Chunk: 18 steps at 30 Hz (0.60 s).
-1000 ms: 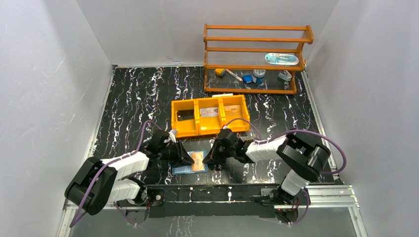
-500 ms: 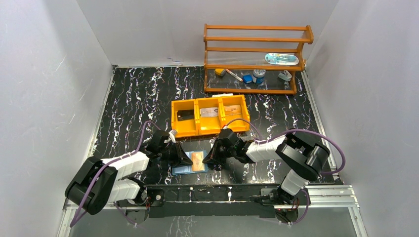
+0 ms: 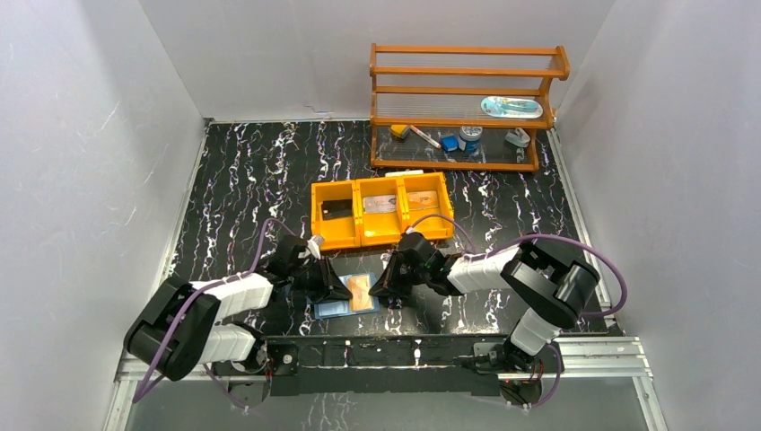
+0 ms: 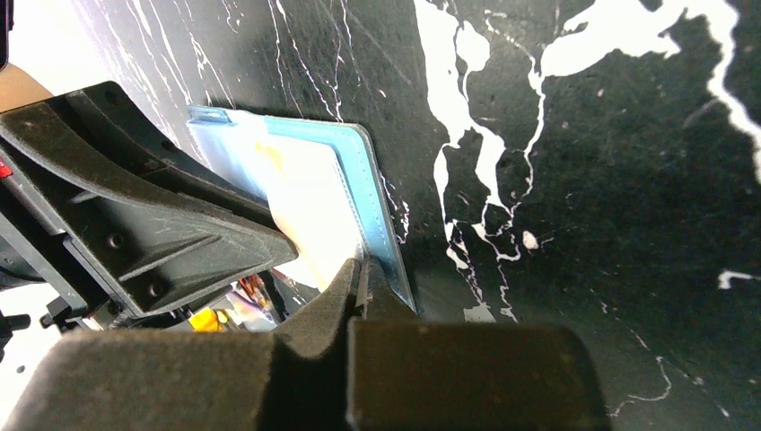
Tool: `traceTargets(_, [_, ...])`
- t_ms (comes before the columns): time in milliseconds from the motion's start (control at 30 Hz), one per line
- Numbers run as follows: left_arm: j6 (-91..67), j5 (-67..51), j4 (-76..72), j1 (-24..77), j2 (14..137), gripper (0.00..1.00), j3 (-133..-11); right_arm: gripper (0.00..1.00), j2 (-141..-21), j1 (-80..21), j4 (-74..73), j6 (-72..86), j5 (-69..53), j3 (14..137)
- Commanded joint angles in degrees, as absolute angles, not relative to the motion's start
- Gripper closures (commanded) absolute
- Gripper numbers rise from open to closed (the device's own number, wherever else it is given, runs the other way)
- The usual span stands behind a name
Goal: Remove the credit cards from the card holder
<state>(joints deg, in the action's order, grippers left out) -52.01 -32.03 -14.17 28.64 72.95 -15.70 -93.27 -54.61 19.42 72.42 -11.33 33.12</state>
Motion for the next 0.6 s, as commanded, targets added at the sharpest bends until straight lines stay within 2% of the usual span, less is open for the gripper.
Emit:
traceTargets(0, [-48.55,-30.19,-12.87,30.24,77.06,0.87,-16.27,1.0,-96.24,-56.27,17.39,70.35,-11.44,34.37])
traceTargets(167, [-49.09,-25.19,-8.1,30.4,75.39,1.0,-18.3,1.0,-96.22,-56.33,16.57,69.87,-11.33,34.97])
traceTargets(467, [-47.37,-23.35,-4.3,30.45,72.39,1.0,-21.03,1.0,-94.32,-56.36,17.4,70.0,-10.92,33.94])
traceTargets(567, [-45.61,-23.75,-2.05,30.41,70.64,1.0,-22.35,0.97,-93.27,-56.43,17.46,69.91,-10.54,33.84])
